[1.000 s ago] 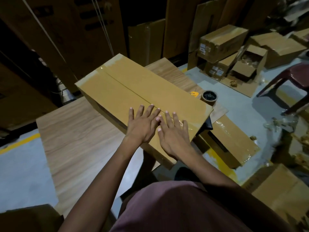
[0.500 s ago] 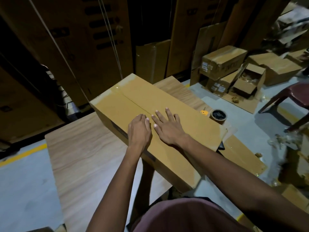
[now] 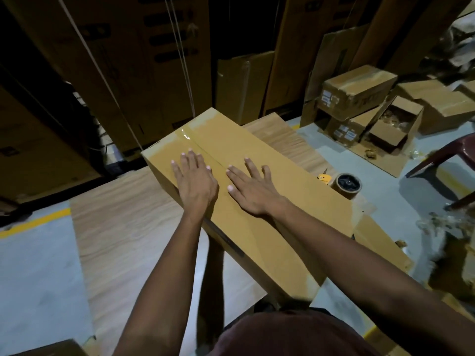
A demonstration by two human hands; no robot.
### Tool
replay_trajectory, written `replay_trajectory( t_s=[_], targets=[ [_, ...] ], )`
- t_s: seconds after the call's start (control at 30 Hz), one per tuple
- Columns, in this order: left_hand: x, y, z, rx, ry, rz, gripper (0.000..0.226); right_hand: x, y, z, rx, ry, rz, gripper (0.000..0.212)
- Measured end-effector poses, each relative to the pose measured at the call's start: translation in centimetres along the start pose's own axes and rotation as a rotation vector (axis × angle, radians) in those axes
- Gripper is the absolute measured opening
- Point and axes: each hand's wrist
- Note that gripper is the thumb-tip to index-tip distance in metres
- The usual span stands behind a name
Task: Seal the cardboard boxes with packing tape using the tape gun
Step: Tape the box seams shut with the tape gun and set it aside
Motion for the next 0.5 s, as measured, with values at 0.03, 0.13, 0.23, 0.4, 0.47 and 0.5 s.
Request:
replay_trajectory(
  t_s=[0.03, 0.13, 0.23, 0.4, 0.47, 0.5],
  targets=[
    [0.2, -0.2, 0.3, 0.104, -0.013, -0.017, 0.057, 0.2, 1.7, 0.5, 0.017, -0.002, 0.006, 0.064],
    [0.5, -0.4, 0.6, 0.269, -0.062, -0.022, 0.059, 0.4, 4.2, 1.0, 0.039, -0.025, 0.007, 0.064],
    [0.1, -0.1, 0.4, 0.263, -0.078, -0.011, 0.06, -0.3, 3.7, 0.6, 0.029, -0.039, -0.032, 0.065],
    [0.0, 0.0, 0.5, 0.28, -0.05, -0.005, 0.059, -0.6, 4.3, 0.8, 0.007, -0.006, -0.046, 0.065],
    [0.0, 0.1, 0.3, 0.276, -0.03, 0.006, 0.058, -0.6, 5.0, 0.9, 0.006, -0.021, -0.038, 0.066],
    [0.1, 0.1, 0.3, 0.278, -0.024, 0.009, 0.058, -0.5, 5.6, 1.0, 0.008, -0.027, -0.037, 0.067]
  ],
)
Point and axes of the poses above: each hand's wrist, its own y-axis towards the middle knuckle, its own x-axis out of the back of the hand, z = x × y
